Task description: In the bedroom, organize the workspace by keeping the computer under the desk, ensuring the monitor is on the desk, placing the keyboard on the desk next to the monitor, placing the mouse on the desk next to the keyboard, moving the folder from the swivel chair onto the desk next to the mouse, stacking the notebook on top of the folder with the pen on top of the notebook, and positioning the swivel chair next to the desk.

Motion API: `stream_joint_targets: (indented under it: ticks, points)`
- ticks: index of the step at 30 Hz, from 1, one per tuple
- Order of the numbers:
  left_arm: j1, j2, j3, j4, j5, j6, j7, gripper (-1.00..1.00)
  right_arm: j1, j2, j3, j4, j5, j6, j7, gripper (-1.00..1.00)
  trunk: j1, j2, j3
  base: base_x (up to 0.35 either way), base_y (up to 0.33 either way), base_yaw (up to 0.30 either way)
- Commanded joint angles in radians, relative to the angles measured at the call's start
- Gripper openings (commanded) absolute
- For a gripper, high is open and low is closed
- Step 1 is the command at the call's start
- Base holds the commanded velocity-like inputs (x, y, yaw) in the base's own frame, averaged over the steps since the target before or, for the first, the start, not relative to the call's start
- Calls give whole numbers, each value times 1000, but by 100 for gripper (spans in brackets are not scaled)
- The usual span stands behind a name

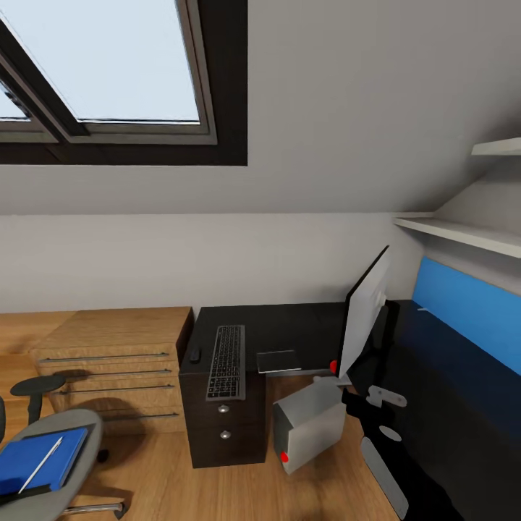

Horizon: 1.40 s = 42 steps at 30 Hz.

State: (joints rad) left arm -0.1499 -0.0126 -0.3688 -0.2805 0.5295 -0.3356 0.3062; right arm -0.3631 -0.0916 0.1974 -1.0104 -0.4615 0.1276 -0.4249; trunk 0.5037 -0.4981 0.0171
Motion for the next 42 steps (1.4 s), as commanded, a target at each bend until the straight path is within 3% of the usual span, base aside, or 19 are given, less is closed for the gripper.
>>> stream_joint_targets:
  ticks: [1, 5, 8, 11, 18, 19, 24, 25, 28, 31, 35, 38, 39, 42]
  points:
    - [0, 0, -9, 0, 6, -3, 7, 100, 0, -2, 4, 0, -4, -1, -7, 100, 0, -1, 0, 0, 0, 0]
    - [0, 0, -9, 1, 6, -3, 7, 100, -1, -6, 3, 67, 12, -114, -4, 100, 0, -1, 0, 0, 0, 0]
    - [0, 0, -9, 0, 6, -3, 7, 100, -30, -19, -1, 234, 45, -294, -3, 100, 0, -1, 0, 0, 0, 0]
    - [0, 0, -9, 0, 6, -3, 7, 100, -97, -34, -2, 357, 52, -349, -3, 100, 0, -1, 0, 0, 0, 0]
    - [0, 0, -9, 0, 6, -3, 7, 100, -236, -47, -2, 597, 53, -373, -3, 100, 0, -1, 0, 0, 0, 0]
    - [0, 0, -9, 0, 6, -3, 7, 100, -297, -50, -3, 695, 53, -378, -3, 100, 0, -1, 0, 0, 0, 0]
    - [0, 0, -9, 0, 5, -3, 7, 100, -342, -77, -3, 746, 53, -379, -3, 100, 0, -1, 0, 0, 0, 0]
    - [0, -1, -10, 0, 3, -3, 7, 100, -411, -99, -3, 767, 51, -377, -4, 100, 0, -1, 0, 0, 0, 0]
    - [0, -1, -10, 0, 3, -4, 7, 100, -460, -103, -4, 810, 47, -377, -4, 100, 0, -1, 0, 0, 0, 0]
    - [0, -1, -10, 0, 2, -5, 7, 100, -480, -71, -11, 837, 20, -378, -5, 100, 0, -1, 0, 0, 0, 0]
    - [0, -1, -10, 0, 2, -6, 7, 100, -484, -40, -12, 841, 13, -383, -5, 100, 0, -1, 0, 0, 0, 0]
    - [0, 0, -10, 0, 2, -6, 7, 100, -484, -38, -12, 842, 14, -418, -5, 100, 0, -1, 0, 0, 0, 0]
    - [0, 0, -10, 0, 3, -6, 6, 100, -484, -38, -12, 847, 16, -473, -4, 100, 0, -1, 0, 0, 0, 0]
    - [0, -1, -11, 0, 2, -6, 6, 100, -484, -40, -11, 849, 17, -487, -3, 100, 0, -1, 0, 0, 0, 0]
